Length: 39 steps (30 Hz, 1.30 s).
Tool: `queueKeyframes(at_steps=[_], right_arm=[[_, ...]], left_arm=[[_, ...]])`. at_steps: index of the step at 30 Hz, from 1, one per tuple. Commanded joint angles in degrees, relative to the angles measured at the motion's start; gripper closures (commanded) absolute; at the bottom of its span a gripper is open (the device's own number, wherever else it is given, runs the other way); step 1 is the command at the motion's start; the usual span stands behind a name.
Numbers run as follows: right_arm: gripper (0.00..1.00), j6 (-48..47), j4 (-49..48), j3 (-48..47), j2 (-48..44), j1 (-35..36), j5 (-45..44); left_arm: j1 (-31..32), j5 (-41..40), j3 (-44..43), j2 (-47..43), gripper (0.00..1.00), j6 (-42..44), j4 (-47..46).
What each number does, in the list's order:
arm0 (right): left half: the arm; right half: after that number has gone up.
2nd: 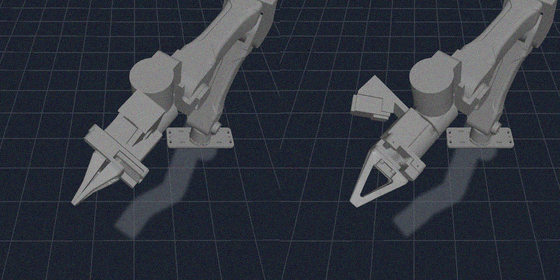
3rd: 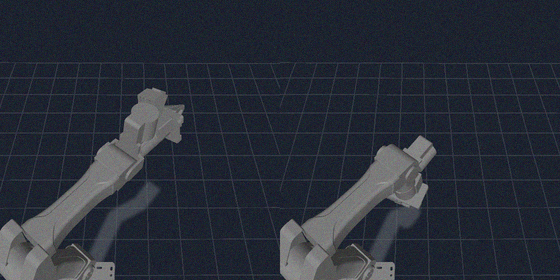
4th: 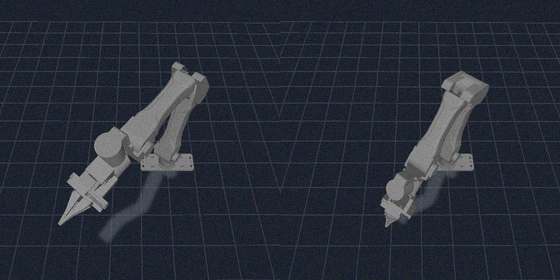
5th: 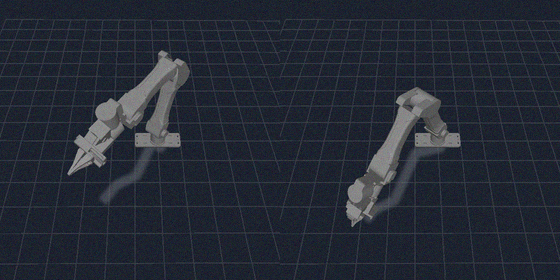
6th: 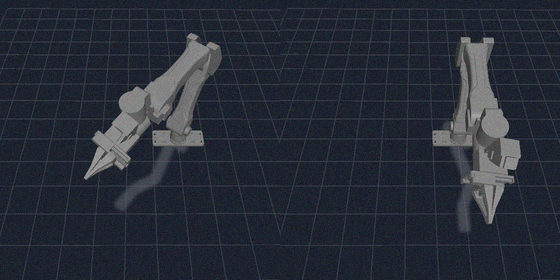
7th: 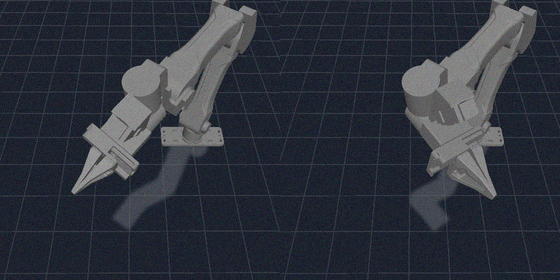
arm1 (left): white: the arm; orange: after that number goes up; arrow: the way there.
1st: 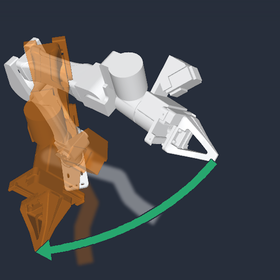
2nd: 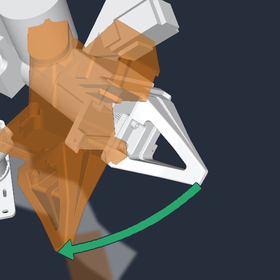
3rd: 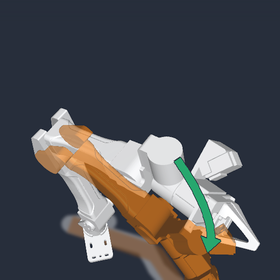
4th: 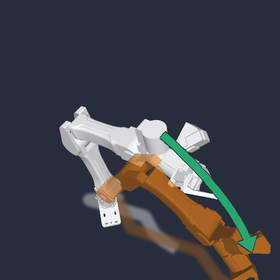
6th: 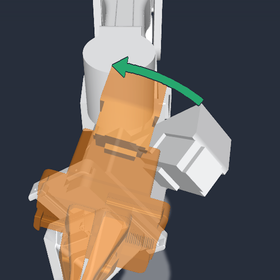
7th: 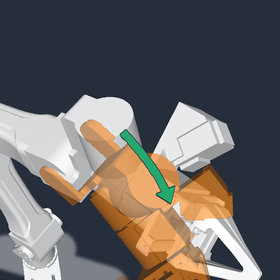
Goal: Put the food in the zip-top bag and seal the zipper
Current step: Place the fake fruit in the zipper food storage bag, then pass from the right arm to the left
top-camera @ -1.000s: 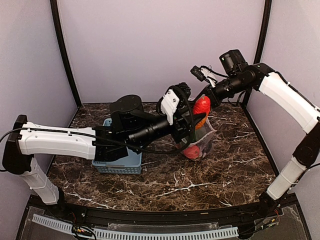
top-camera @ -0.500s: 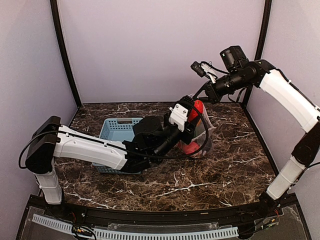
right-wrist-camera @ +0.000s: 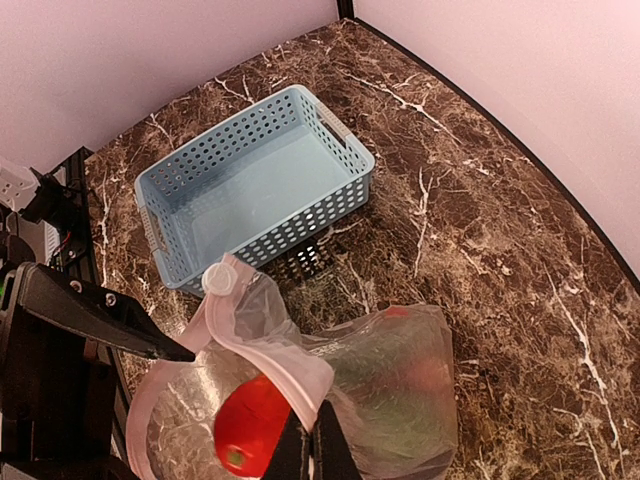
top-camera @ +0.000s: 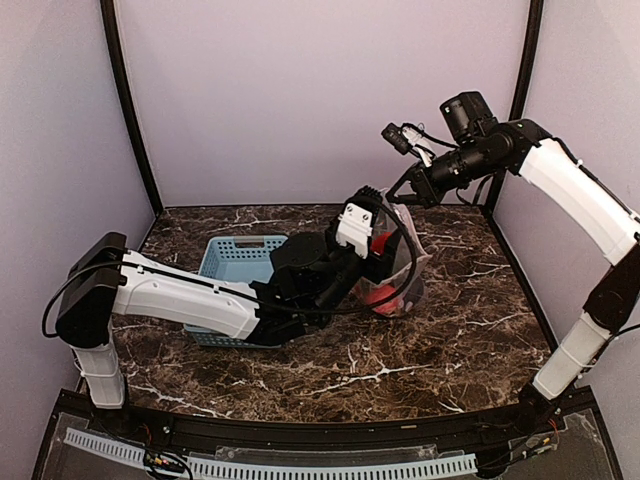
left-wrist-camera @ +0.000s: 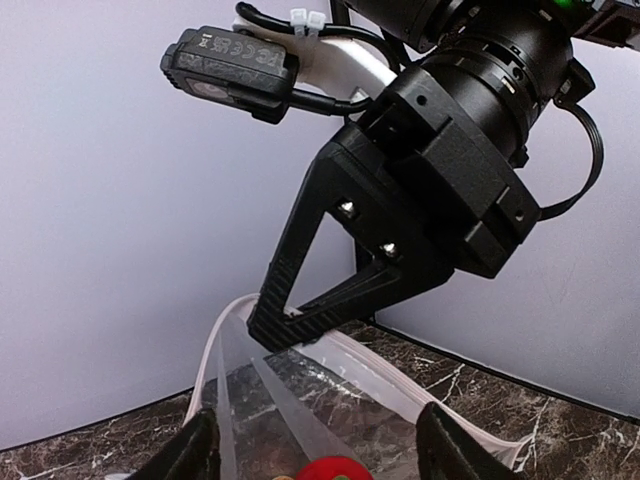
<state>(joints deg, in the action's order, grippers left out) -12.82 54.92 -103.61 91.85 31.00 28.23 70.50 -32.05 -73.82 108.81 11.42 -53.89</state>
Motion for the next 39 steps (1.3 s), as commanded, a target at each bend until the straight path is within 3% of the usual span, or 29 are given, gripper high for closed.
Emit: queueKeyframes(at_steps=[1,5,8,12,17,22,30,33,39], right_arm=[[1.0,0.0,-0.9,-1.06,-1.62,0.38,-0.62],[1.0,-0.07,-1.36,0.46,-2.47,0.41,-0.91],[1.0,-0.32,-1.74,1.56,-3.47,0.42,-1.13],[1.0,-0.82,-2.28,3.22,-4.71,0.36,-1.25],[1.0,-2.89,-2.14,5.72,-6.87,0.43,-0.06],[1.0,-5.13,-1.47,8.31,-9.96,0.42,1.74],[1.0,-9.79,4.31,7.54,-12.91,0.71,15.39],[1.0,-9.09,3.73,7.14,-12.68,0.89,13.76],[1.0,-9.92,4.48,6.93,-10.61,1.12,14.09]], left_arm=[[0.08,1.55,-1.18,-3.74,0.3,-1.95,1.98],[0.08,9.65,-1.79,-8.24,0.2,-3.43,10.93],[0.12,14.97,-1.45,-13.6,0.2,-4.29,16.96],[0.08,16.0,0.77,-20.25,0.18,-3.43,26.36],[-0.01,20.41,0.5,-27.46,0.18,4.04,45.74],[-0.75,22.39,1.94,-31.71,0.2,6.94,57.57],[-3.31,31.46,7.43,-32.94,0.27,4.34,57.73],[-3.35,34.67,8.0,-31.03,0.27,2.7,55.84],[-3.63,32.77,8.76,-26.71,0.26,-1.99,47.65]])
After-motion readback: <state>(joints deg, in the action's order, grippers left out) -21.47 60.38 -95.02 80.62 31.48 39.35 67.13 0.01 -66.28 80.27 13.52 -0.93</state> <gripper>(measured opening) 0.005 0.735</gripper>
